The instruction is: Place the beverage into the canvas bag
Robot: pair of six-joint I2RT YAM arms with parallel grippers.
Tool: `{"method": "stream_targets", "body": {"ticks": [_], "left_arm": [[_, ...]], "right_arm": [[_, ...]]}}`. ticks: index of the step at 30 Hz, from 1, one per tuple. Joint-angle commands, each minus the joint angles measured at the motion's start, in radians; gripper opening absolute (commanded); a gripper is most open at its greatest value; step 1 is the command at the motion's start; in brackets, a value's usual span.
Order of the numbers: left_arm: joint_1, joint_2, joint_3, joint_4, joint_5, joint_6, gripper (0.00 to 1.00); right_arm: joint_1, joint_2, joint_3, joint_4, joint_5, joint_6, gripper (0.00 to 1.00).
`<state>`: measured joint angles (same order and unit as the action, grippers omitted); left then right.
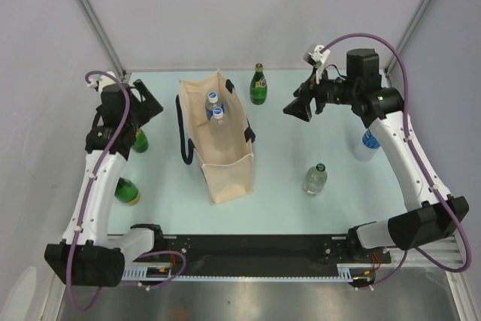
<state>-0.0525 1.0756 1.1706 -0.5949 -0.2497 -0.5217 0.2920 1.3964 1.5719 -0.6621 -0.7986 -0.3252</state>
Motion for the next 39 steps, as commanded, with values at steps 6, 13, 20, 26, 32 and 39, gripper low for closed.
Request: {"method": "stream_targets", "body": {"ticks": [6,13,20,26,32,39], "left_arm": [[0.181,0.156,0.084,-0.052,0.003,0.069,0.93],[0.243,0.285,0.138,-0.054,0.020,0.144,0.89],[0.266,0.398,0.175,-0.055,0.012,0.186,0.72],[0.266,0.443,0.207,-0.054,-0.011,0.201,0.64],[0.267,0.461,0.221,-0.046,-0.023,0.215,0.51],[0.267,0.458,0.213,-0.045,-0.002,0.226,0.48]], "right_arm": [[-0.093,-0.106,-0.098,-0.027,-0.059,0.006,0.75],[-0.100,-0.103,-0.122,-0.022,-0.067,0.012,0.75],[-0.111,-0.097,-0.128,-0.024,-0.063,0.012,0.76],[-0.114,-0.089,-0.131,-0.024,-0.070,0.017,0.76],[-0.114,-0.077,-0.130,-0.016,-0.071,0.029,0.76],[-0.114,-0.071,-0.124,-0.014,-0.071,0.037,0.76]]}}
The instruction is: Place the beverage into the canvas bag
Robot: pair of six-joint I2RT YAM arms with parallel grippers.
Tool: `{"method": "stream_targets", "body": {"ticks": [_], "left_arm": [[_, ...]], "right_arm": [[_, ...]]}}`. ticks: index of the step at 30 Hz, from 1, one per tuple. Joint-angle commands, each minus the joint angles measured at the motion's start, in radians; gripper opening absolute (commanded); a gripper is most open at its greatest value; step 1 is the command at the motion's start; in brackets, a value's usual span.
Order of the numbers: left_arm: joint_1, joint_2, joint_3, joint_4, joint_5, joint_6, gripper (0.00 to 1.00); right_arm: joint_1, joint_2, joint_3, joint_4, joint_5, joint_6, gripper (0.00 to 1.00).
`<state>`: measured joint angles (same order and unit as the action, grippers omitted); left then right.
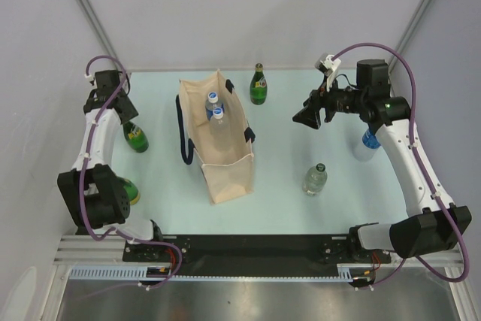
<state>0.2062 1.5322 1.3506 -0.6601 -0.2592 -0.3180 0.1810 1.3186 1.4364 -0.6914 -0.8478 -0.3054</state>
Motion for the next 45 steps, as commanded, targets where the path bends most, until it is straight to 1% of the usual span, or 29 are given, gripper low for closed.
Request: {"method": "stream_targets", "body": {"ticks": [1,7,8,9,10,14,16,17,18,21,24,27,32,37,40,45], "left_arm": [[0.009,0.002,0.033,0.017,0.018,0.025,0.48],[0.009,0.005,0.027,0.014,0.037,0.027,0.47],[0.009,0.003,0.021,0.013,0.037,0.027,0.46],[0.009,0.002,0.018,0.014,0.038,0.028,0.40],[0.009,0.000,0.018,0.013,0.040,0.028,0.39],[0.009,-0.001,0.007,0.010,0.044,0.036,0.36],[0.009,-0.006,0.004,0.008,0.052,0.037,0.31],[0.009,-0.007,0.004,0.010,0.063,0.037,0.18],[0.009,-0.013,0.007,0.010,0.070,0.036,0.13],[0.009,-0.043,0.033,0.008,0.127,0.034,0.00],[0.007,-0.105,0.064,0.020,0.187,0.052,0.00],[0.006,-0.168,0.068,0.022,0.216,0.069,0.00],[-0.008,-0.259,0.000,0.030,0.278,0.076,0.00],[-0.033,-0.340,-0.016,0.031,0.301,0.100,0.00],[-0.051,-0.366,-0.002,0.014,0.324,0.108,0.00],[-0.093,-0.400,0.071,-0.038,0.342,0.117,0.00]], "right_arm": [[-0.003,0.008,0.013,0.019,-0.022,0.017,0.75],[-0.002,0.010,0.018,0.016,-0.019,0.015,0.76],[-0.003,0.008,0.018,0.016,-0.017,0.014,0.76],[-0.003,0.010,0.018,0.016,-0.016,0.014,0.76],[-0.005,0.010,0.018,0.016,-0.016,0.014,0.76],[-0.006,0.008,0.019,0.018,-0.017,0.014,0.76],[-0.005,0.007,0.019,0.018,-0.017,0.014,0.76],[-0.005,0.004,0.019,0.018,-0.017,0.012,0.76],[-0.005,0.002,0.019,0.016,-0.016,0.011,0.76],[-0.005,-0.002,0.019,0.013,-0.017,0.009,0.76],[-0.005,-0.007,0.019,0.009,-0.019,0.006,0.76],[-0.003,-0.007,0.019,0.007,-0.020,0.005,0.76],[-0.003,-0.002,0.022,0.003,-0.031,0.008,0.76],[-0.003,0.013,0.041,-0.014,-0.045,-0.001,0.76],[-0.003,0.028,0.056,-0.028,-0.050,-0.012,0.76],[0.005,0.044,0.064,-0.027,-0.056,-0.012,0.76]]}}
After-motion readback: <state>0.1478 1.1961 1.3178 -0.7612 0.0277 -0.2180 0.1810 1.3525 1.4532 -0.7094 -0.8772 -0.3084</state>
